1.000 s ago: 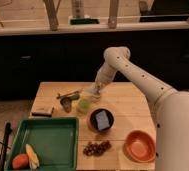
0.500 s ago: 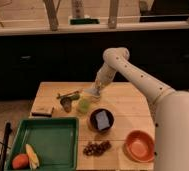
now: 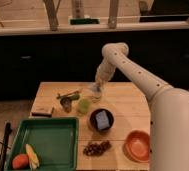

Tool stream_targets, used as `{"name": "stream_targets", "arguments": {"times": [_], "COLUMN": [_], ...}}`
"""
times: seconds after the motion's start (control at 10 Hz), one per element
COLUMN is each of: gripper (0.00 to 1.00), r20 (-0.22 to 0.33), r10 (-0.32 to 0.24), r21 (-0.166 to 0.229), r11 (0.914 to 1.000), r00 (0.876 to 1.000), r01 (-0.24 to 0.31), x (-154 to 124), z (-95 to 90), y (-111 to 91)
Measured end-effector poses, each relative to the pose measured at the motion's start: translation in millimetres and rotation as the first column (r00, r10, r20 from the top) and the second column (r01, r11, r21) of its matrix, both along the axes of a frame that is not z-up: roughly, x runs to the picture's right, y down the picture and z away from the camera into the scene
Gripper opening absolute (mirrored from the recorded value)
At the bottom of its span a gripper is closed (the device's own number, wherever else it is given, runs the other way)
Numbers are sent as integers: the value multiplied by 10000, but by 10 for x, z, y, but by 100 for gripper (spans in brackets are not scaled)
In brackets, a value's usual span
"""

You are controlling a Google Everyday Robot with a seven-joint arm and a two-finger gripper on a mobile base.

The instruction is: Place towel in paper cup

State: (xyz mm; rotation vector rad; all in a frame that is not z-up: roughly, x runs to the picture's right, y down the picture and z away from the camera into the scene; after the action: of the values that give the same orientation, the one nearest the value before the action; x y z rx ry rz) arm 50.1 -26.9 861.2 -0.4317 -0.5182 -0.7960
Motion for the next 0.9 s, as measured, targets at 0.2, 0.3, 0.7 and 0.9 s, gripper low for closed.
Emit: {"name": "stream_targets", "arguments": {"times": [0.2,0.3,0.7,0.9], "gripper": [0,0,0,0], "r20": [-50,-89,-138,-199], "r10": [-156,-220,-327,-331], "r21": [-17,-84,-141,-199], "r11": [9999,9997,9994,9993], "r00": [9999,9997,9994,9993], "r01": [156,219,325,327], "x": [-28,-18,-52,-40], "z": [47,63,116,140], "y": [-42,-36,-41,-28]}}
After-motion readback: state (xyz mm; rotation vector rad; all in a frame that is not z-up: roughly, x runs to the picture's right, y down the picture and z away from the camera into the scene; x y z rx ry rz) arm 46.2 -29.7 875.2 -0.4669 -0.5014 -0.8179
